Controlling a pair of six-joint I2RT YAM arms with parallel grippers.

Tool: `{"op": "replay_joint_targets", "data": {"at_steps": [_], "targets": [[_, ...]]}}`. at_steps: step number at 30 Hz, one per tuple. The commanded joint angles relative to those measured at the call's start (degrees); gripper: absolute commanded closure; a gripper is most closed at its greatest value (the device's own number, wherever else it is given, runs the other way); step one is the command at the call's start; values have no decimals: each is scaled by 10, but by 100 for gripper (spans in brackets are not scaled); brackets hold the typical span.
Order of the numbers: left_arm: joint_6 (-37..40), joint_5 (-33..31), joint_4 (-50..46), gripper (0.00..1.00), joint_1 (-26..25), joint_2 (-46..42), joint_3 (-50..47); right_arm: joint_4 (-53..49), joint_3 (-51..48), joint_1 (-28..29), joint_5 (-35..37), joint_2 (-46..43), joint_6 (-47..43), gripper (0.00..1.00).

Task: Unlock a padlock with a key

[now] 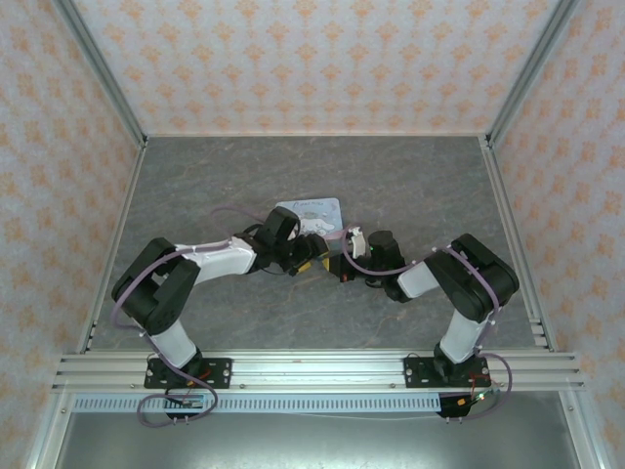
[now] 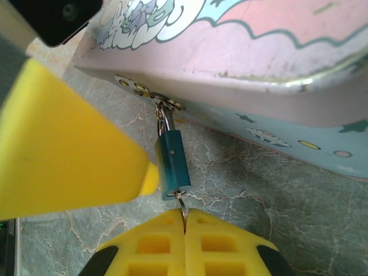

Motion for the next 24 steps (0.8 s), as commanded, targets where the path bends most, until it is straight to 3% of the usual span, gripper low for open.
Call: {"op": "replay_joint_targets", "data": {"at_steps": [1, 4, 10, 15, 24], "targets": [[-5, -27, 6, 31, 9, -45, -19, 40, -2, 3, -3, -7, 31, 100], [-29, -47, 41, 31, 13, -71, -53, 46, 1, 3, -10, -7, 63, 100], [-94, -57, 205, 32, 15, -81, -126, 50, 4, 5, -12, -27, 147, 100], [-114, -56, 253, 35, 15, -65, -139, 18, 19, 9, -16, -40, 204, 100], [-146, -44, 294, 47, 12, -20, -134, -64, 52, 16, -12, -60, 223, 100]]}}
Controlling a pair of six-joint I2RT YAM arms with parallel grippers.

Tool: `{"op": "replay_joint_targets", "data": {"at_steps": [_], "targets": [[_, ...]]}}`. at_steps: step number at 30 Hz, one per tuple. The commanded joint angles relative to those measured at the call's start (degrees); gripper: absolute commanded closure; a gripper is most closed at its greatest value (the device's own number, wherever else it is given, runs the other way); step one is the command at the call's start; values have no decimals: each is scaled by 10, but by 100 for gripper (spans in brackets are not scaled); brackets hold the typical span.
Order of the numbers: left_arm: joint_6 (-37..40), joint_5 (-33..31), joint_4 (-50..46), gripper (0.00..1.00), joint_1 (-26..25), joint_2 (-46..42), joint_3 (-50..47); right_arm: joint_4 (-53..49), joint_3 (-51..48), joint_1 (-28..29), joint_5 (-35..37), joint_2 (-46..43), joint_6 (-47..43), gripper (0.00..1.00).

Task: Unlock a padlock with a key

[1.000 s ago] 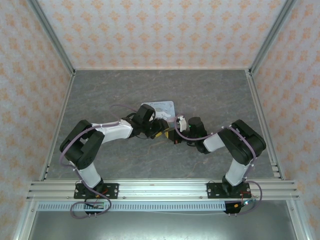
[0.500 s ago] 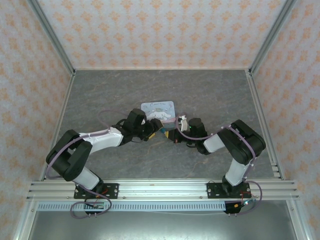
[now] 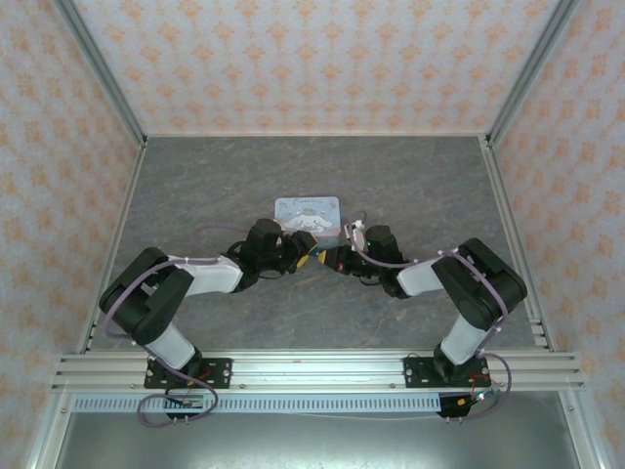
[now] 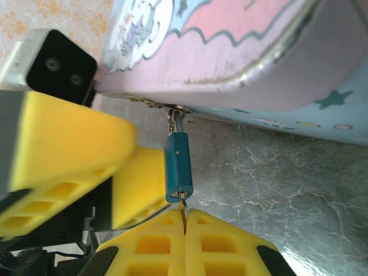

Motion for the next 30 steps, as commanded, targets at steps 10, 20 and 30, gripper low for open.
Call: {"op": "replay_joint_targets", "data": {"at_steps": [10, 20, 30], "targets": [[-26, -6, 41, 62, -7, 26, 6, -23, 34, 4, -5, -18, 34, 100], [-34, 0, 41, 67, -15, 42, 15, -3, 39, 3, -10, -15, 73, 100], [-44, 2, 42, 63, -22, 51, 21, -2, 45, 3, -7, -10, 90, 100]]}}
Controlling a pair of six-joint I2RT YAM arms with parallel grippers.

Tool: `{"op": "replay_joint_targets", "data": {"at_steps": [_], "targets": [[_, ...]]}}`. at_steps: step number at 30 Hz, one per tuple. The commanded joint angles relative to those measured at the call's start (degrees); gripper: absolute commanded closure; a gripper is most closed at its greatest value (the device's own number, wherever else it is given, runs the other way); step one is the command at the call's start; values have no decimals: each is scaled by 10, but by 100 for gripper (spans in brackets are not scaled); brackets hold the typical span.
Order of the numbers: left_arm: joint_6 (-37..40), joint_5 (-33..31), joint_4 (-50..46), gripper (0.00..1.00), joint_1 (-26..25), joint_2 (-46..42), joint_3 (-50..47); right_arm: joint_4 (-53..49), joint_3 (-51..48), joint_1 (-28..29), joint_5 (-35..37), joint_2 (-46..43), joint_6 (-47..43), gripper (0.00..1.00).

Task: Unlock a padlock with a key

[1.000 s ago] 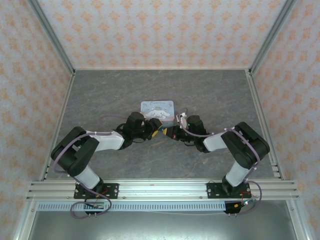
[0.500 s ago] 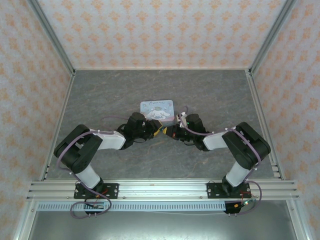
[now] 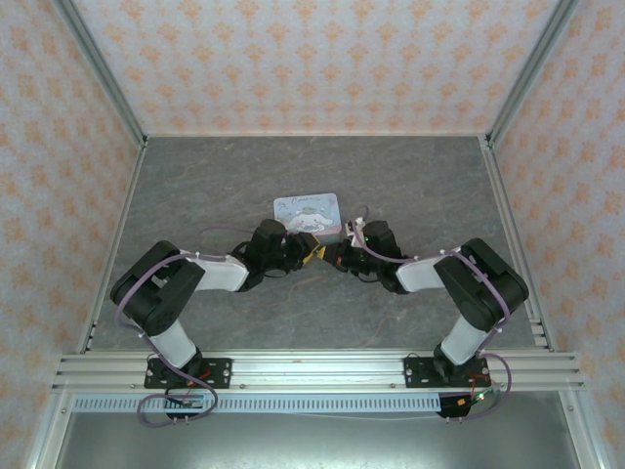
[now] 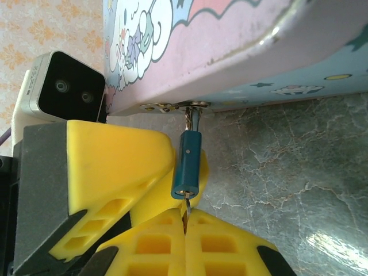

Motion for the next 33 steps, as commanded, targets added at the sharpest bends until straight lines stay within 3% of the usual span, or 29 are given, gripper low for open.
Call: {"op": "replay_joint_targets", "data": {"at_steps": [1, 6, 12, 15, 23, 33], "targets": [[-21, 15, -1, 63, -12, 14, 12, 38, 20, 4, -8, -6, 6, 100], [-26, 14, -4, 63, -13, 15, 12, 37, 21, 3, -6, -6, 7, 100], [-30, 2, -18, 82, -13, 7, 10, 24, 16, 4, 6, -15, -5, 98], [-29, -2, -28, 92, -13, 0, 10, -10, 11, 3, 24, -35, -30, 87], [-30, -7, -71, 95, -13, -19, 17, -203, 5, 4, 110, -139, -177, 68], [-47, -15, -116, 96, -13, -52, 21, -408, 42, 3, 225, -318, -417, 66]]}}
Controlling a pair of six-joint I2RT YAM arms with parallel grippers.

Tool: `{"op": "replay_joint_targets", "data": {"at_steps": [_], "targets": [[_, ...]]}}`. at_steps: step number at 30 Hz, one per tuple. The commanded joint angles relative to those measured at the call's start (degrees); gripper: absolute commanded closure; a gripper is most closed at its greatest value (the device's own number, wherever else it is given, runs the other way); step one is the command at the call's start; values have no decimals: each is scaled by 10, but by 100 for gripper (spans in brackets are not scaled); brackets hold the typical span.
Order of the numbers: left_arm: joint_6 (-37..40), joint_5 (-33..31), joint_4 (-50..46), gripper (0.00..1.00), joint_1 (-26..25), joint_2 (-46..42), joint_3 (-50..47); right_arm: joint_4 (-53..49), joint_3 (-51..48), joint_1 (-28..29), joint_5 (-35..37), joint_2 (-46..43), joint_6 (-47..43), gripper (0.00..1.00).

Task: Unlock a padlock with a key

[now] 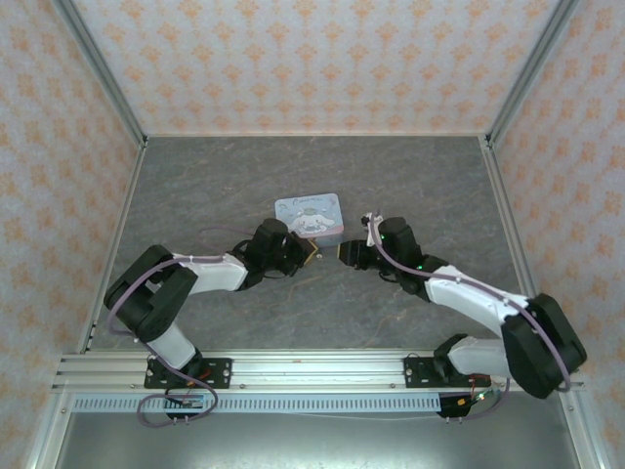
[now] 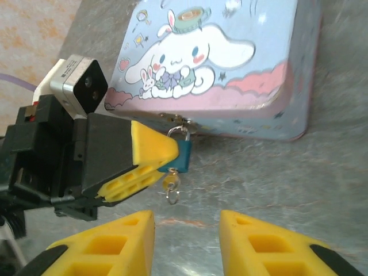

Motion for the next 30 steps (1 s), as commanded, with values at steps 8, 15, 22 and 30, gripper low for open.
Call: {"op": "replay_joint_targets", "data": {"at_steps": [8, 15, 22, 30], "targets": [[-28, 8, -89, 96, -6, -42, 28, -91, 22, 57, 125, -154, -366, 69], [-23, 12, -115, 96, -6, -56, 40, -84, 1, 141, 197, -130, -560, 64], [-14, 14, -134, 96, -6, -67, 51, -1, -34, 184, 241, -76, -661, 52], [-17, 18, -138, 96, -6, -71, 56, 107, -47, 199, 278, 10, -614, 53]]}}
